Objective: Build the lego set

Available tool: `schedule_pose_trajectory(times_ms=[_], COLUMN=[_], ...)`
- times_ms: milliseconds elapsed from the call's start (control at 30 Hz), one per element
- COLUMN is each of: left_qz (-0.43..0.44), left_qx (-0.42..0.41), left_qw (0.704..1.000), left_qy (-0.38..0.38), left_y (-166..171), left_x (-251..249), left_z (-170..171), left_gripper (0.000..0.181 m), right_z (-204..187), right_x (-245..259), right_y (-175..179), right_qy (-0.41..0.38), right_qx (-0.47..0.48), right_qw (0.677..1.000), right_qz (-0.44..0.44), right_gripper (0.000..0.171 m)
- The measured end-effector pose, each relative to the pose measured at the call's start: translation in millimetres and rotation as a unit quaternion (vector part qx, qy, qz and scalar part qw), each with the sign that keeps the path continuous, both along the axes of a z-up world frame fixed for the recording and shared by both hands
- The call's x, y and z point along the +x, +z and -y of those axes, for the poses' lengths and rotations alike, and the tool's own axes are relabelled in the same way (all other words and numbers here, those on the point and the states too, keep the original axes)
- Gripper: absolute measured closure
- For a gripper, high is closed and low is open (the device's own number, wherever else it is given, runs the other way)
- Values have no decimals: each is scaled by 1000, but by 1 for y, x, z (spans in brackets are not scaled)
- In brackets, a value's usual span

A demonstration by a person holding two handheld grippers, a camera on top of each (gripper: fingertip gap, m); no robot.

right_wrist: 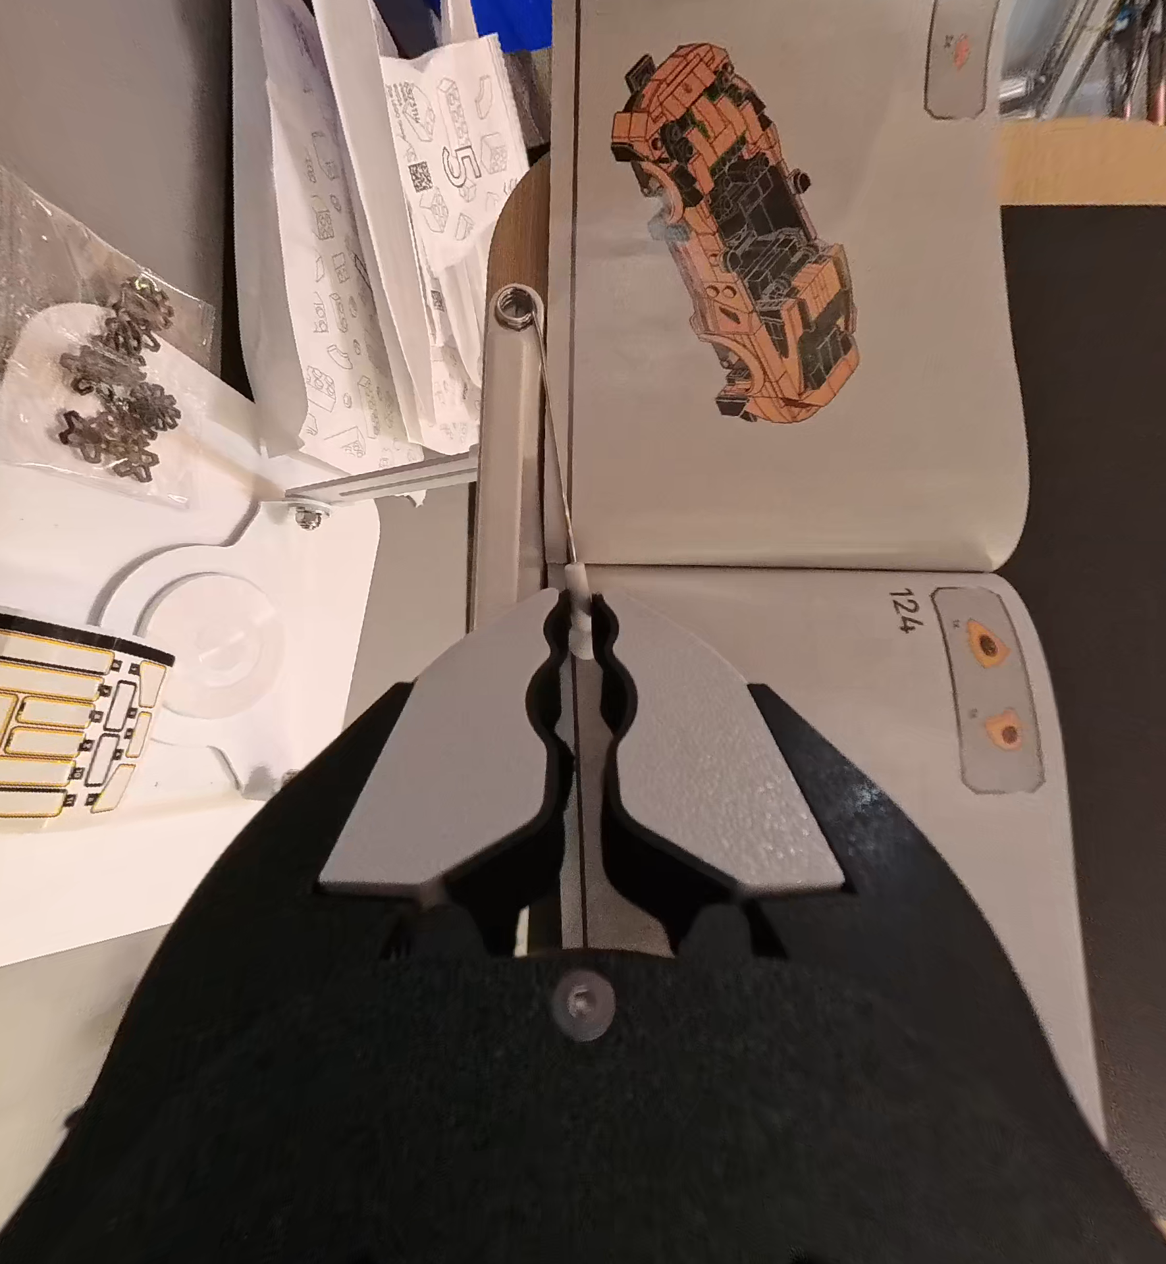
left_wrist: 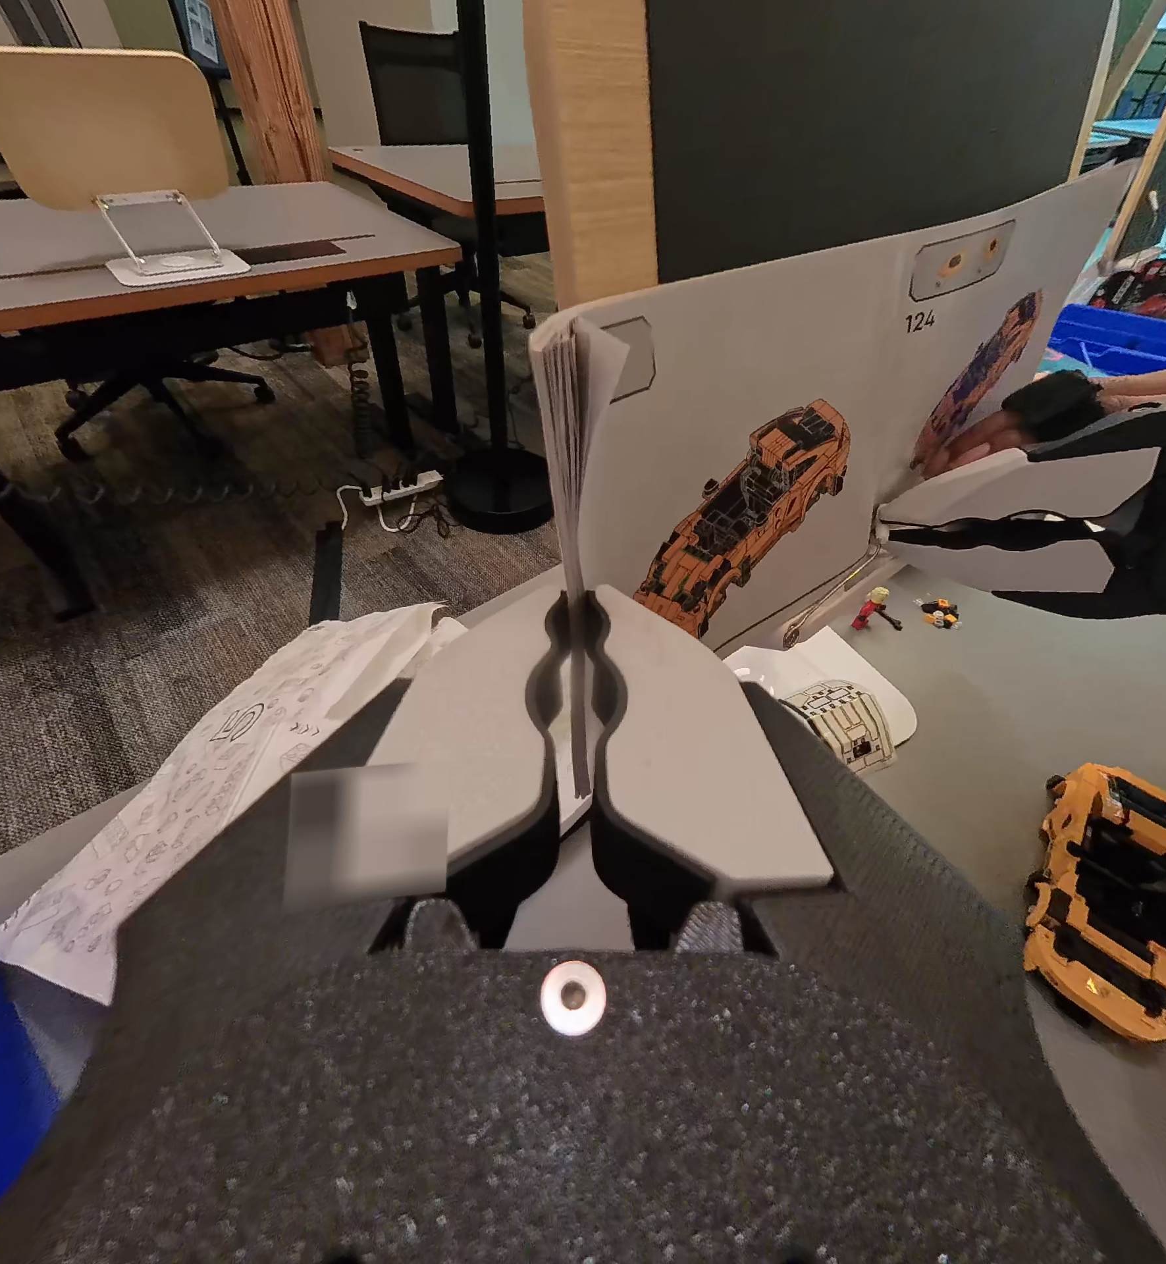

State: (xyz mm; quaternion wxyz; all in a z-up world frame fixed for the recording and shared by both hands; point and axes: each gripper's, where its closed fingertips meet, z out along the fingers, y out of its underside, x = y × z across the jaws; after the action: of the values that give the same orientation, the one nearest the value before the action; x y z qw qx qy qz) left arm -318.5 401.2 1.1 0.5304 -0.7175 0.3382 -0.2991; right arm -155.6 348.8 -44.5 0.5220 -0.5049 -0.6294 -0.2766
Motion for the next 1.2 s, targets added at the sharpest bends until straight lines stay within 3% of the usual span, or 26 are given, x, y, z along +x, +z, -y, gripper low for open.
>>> schedule_pose_trajectory(times_ms=[100, 267, 433, 533, 700, 800, 900, 1067, 1200], left_qz=[7, 52, 19, 12, -33, -70, -104, -136, -141], left_qx=[-5, -22, 52, 129, 171, 178, 180, 177, 167], left_qw=[1000, 998, 993, 981, 982, 981, 978, 973, 974], left_qy=[10, 21, 104, 145, 77, 17, -25, -64, -67], left_y=[0, 14, 46, 74, 77, 60, 41, 14, 1], left_x=[0, -4, -22, -24, 30, 75, 115, 147, 148], left_z=[-4, 1, 5, 16, 49, 67, 79, 93, 91], left_gripper=[173, 149, 144, 146, 150, 151, 152, 155, 158], right_z=[1, 4, 13, 19, 17, 7, -13, -13, -9], right_x=[0, 7, 32, 61, 142, 174, 187, 180, 180], right_y=[1, 2, 16, 38, 88, 97, 79, 57, 52], right_qy=[-3, -26, -47, -68, -144, -169, -194, -125, -105], right_qx=[-7, -25, -24, -26, 21, -9, -81, -196, -195], right_qw=[1000, 999, 994, 982, 927, 871, 832, 768, 770], right_qz=[-4, -40, -95, -175, -346, -461, -513, -597, -599], right_gripper=[165, 164, 160, 158, 140, 99, 83, 104, 114])
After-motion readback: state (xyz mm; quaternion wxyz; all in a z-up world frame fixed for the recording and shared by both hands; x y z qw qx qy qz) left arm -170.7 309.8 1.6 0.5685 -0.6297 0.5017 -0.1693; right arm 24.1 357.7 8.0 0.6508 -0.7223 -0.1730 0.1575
